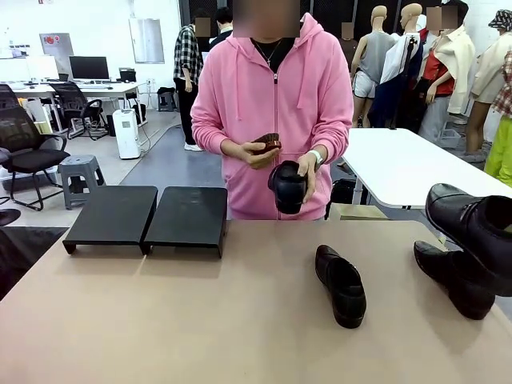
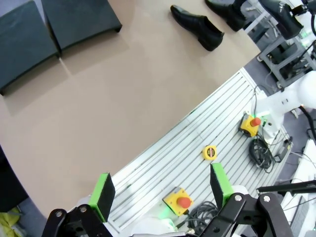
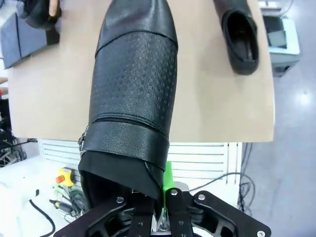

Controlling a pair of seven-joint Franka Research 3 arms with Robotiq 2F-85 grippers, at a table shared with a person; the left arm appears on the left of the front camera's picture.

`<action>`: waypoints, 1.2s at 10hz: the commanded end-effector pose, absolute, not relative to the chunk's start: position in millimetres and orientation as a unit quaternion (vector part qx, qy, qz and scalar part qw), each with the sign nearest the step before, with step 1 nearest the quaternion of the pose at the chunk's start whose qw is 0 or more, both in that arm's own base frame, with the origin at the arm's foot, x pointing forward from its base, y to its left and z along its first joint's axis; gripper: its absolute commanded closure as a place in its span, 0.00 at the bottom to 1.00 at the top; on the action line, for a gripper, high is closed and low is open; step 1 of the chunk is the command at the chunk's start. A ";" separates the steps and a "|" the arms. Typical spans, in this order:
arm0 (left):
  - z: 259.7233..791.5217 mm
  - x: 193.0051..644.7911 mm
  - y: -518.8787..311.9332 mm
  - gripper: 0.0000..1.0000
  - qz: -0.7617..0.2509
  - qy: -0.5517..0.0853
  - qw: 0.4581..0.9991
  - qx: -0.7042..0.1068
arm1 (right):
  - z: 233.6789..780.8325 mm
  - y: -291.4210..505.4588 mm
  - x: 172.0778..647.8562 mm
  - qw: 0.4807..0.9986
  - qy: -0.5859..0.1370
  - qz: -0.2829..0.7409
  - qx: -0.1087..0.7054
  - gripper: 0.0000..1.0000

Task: Organize the shoes by placing them on the stand.
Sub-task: Pick up one Shoe and place it in the middle of the table.

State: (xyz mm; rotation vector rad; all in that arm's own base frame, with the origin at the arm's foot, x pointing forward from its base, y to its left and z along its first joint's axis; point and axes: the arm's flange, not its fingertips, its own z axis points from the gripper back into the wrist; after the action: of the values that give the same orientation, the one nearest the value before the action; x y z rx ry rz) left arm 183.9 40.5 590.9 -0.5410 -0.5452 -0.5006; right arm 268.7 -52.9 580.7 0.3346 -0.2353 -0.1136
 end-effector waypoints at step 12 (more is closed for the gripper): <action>592.1 182.8 42.9 0.00 -0.250 -0.264 0.892 -0.268 | 553.5 -109.0 277.9 0.930 -0.136 -0.311 0.141 1.00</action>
State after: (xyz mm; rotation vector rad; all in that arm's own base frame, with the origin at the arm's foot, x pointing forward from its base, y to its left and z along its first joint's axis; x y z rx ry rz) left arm 183.8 40.7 591.1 -0.5407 -0.5458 -0.5008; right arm 263.9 -127.3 548.2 0.2711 -0.2501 -0.6628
